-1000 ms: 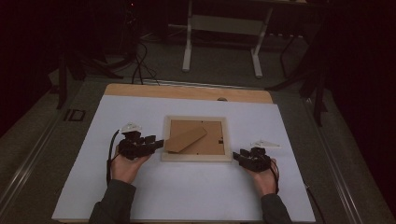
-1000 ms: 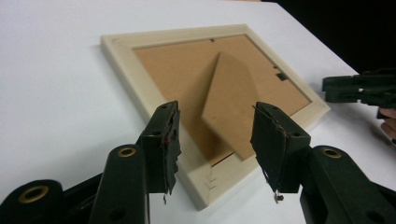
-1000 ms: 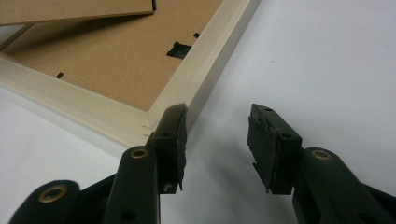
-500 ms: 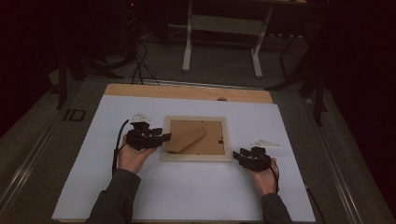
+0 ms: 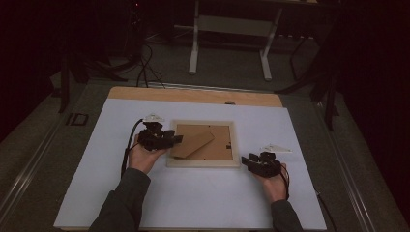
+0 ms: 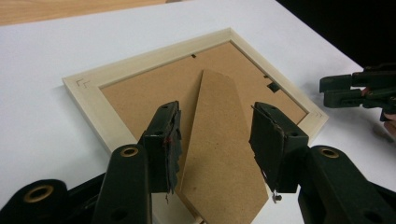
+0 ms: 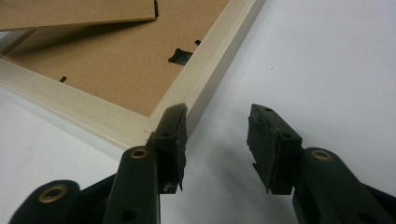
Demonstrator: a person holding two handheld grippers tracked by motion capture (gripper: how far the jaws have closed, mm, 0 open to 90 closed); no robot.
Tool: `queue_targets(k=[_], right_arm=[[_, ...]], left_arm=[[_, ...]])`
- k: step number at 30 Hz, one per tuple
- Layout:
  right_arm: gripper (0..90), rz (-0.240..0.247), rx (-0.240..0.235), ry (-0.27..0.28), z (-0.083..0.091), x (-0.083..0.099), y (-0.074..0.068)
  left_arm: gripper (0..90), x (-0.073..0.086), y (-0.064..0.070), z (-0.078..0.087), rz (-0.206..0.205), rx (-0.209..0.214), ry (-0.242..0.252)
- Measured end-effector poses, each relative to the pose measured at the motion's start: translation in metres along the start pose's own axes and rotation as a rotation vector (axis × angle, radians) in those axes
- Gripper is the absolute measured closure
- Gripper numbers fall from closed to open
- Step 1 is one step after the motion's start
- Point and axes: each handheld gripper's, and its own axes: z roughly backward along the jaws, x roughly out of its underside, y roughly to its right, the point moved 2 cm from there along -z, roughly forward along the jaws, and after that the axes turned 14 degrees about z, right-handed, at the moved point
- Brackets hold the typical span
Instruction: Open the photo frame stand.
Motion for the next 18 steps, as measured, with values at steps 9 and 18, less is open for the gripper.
queue_targets(k=[9,18], right_arm=[[56.1,0.006,-0.003,-0.003,-0.001,0.0,0.0],[56.0,0.0,-0.004,-0.001,0.0,0.0,0.0]], left_arm=[[53.0,-0.002,0.002,-0.011,-0.019,-0.012,-0.02],[54.3,0.0,0.002,-0.024,-0.019,-0.005,-0.05]])
